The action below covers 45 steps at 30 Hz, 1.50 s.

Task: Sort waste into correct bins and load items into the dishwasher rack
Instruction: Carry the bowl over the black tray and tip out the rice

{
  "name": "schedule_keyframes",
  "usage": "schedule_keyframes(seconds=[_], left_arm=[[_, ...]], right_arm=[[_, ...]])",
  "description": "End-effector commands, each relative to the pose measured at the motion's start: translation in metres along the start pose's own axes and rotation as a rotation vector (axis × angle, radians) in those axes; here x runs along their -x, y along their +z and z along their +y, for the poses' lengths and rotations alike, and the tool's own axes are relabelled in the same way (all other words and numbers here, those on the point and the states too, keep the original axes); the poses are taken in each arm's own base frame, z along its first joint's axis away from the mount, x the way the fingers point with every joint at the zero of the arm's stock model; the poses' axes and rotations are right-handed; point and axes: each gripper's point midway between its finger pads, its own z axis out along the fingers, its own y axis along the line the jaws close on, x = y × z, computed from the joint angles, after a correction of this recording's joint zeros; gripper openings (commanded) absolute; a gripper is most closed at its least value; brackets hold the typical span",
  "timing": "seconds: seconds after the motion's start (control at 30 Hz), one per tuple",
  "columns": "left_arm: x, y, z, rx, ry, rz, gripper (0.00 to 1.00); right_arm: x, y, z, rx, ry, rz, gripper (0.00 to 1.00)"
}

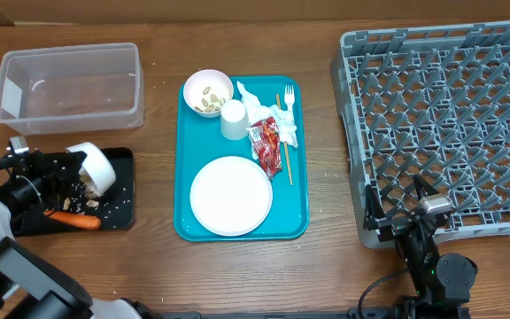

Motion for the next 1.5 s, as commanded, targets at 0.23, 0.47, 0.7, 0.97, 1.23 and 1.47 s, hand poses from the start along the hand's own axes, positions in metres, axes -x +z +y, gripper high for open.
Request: schedule_keyframes(seconds=[0.23,0.47,0.7,0.97,1.23,1.47], left_arm=[[-0.002,0.013,0.008,-0.137,-0.131,0.074,0.04],[-0.003,0.008,-0.015,-0.273,-0.162,0.100,0.04],[-0.005,0.005,-0.006,-0.234,-0.305,0.106,0.04],[0.009,-0.013,0.000,-0.262,-0.314,0.043,0.04],[0.012,-0.030,-0.017,-0.402,-0.297,0.035,0.04],[0.013,-0.028,-0.012,-0.372,-0.257,0.020,0.04]], right_arm=[[-0.002,0.000,-0.002,-0.007,-0.002,-0.004,1.00],[-0.002,0.000,-0.002,-0.007,-0.001,-0.004,1.00],[-0.002,0.000,-0.002,-0.007,-0.002,-0.004,1.00],[-0.002,0.000,-0.002,-0.007,-0.001,-0.004,1.00],[-0.002,0.000,-0.002,-0.007,-0.002,-0.004,1.00],[-0.002,0.000,-0.002,-0.007,-0.002,-0.004,1.00]])
